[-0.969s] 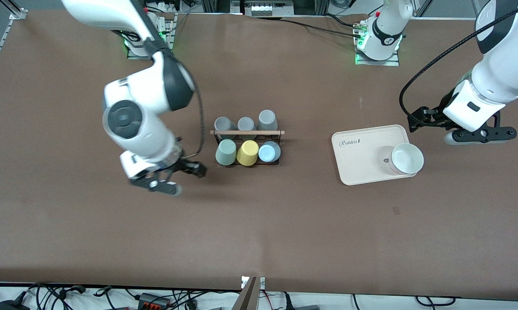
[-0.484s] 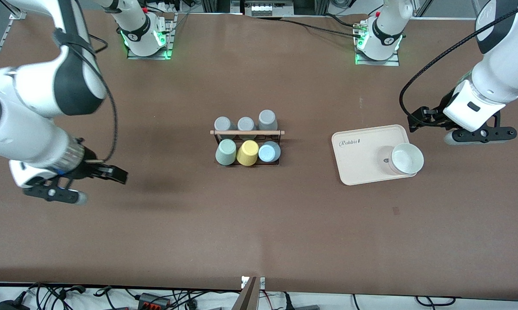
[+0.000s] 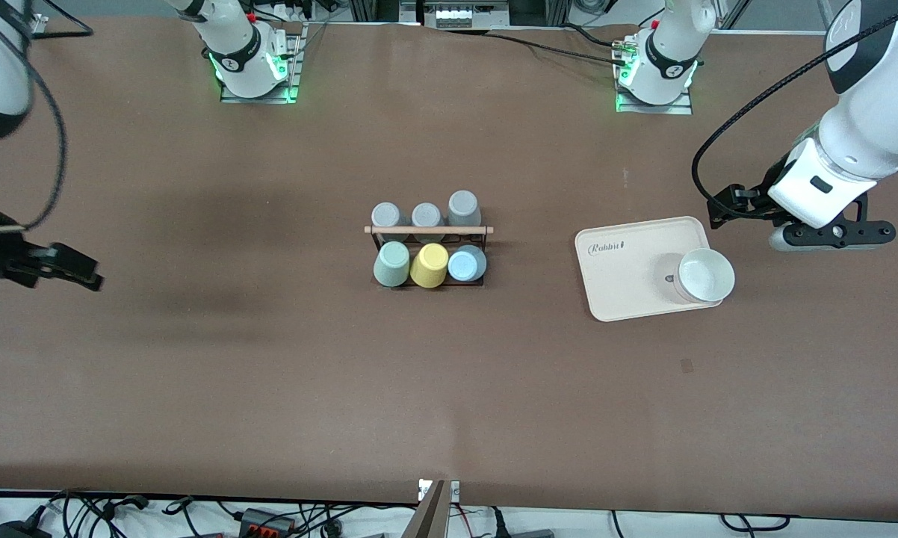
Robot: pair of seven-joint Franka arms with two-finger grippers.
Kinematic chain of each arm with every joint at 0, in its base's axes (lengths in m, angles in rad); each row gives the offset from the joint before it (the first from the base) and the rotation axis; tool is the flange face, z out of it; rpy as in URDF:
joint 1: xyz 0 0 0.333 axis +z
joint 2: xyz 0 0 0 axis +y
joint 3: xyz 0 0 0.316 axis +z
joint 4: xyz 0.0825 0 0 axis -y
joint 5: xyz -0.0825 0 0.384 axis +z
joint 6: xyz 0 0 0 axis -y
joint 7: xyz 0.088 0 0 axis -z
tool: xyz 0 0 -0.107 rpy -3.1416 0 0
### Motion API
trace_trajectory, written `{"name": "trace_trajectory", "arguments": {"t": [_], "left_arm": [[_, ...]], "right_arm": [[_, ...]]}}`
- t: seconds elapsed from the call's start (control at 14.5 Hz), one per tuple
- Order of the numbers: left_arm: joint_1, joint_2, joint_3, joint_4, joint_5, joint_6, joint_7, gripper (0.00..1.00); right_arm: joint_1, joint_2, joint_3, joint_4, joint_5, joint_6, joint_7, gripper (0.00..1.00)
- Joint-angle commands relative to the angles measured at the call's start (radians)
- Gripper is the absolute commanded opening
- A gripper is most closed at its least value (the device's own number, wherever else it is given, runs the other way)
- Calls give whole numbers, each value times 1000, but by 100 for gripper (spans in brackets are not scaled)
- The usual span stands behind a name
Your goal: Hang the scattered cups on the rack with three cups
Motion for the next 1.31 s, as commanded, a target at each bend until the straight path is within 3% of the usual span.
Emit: {"name": "trace_trajectory", "arguments": {"t": [0.0, 0.21, 0.48, 0.62, 1.25], "left_arm": [[10, -18, 1, -7, -22, -8, 31, 100], [10, -18, 1, -7, -22, -8, 31, 100], [10, -18, 1, -7, -22, -8, 30, 100], [10, -19, 1, -7, -22, -8, 31, 100], [10, -18, 1, -7, -22, -8, 31, 100]], "right_arm": [[-27, -48, 30, -28, -16, -12, -55, 100], [-24, -69, 30, -61, -50, -49, -85, 100], [-24, -233, 30, -323, -50, 43, -63, 100], [-25, -273, 29, -400, -51, 81, -35, 100], [-22, -290, 32, -404, -51, 38, -44, 100]]}}
